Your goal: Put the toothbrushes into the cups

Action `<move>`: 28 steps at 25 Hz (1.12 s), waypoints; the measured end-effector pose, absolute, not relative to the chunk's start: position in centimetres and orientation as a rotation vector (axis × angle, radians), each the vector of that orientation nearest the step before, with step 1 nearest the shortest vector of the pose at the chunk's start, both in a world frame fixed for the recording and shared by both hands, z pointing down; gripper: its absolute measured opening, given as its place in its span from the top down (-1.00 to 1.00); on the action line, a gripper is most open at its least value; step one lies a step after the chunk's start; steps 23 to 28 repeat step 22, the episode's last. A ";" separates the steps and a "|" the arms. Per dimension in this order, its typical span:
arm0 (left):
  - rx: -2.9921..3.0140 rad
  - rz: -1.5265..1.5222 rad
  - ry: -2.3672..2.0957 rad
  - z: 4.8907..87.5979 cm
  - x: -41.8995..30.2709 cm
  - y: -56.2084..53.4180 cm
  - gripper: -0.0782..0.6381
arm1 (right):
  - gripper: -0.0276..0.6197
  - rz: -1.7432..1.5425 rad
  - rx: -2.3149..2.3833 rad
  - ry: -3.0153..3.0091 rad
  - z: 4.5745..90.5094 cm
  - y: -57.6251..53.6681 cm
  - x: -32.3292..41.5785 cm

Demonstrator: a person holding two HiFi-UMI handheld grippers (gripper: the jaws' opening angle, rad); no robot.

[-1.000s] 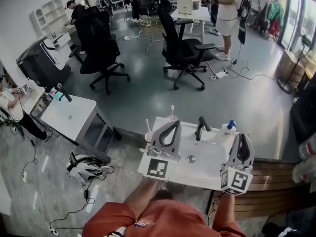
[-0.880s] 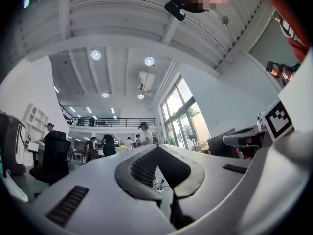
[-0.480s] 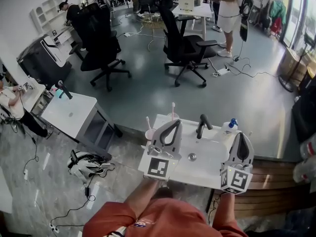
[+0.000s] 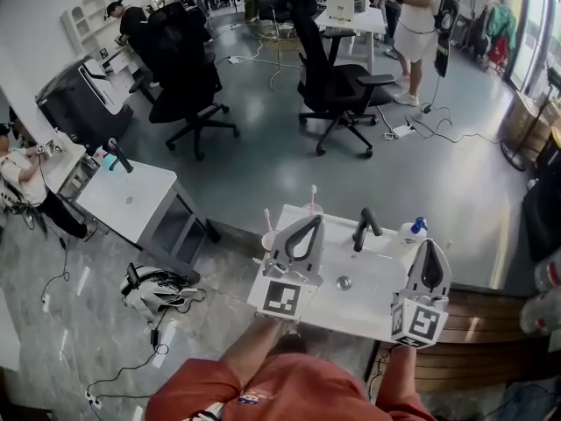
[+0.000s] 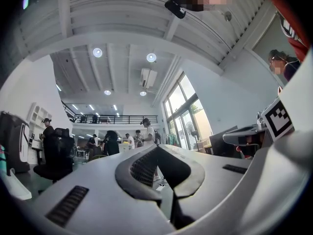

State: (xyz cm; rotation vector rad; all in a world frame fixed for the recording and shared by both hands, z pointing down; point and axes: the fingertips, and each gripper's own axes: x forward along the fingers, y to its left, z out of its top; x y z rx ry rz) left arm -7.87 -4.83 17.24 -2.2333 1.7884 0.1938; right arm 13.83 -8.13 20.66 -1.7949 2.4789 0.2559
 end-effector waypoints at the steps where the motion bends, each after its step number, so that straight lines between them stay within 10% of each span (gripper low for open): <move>1: -2.231 0.193 1.790 17.2 -7.9 -4.9 0.73 | 0.89 0.256 -1.792 2.482 20.7 -8.3 13.7; 28: -2.243 0.204 1.791 17.1 -7.9 -5.9 0.73 | 0.89 0.260 -1.803 2.473 20.6 -9.0 14.0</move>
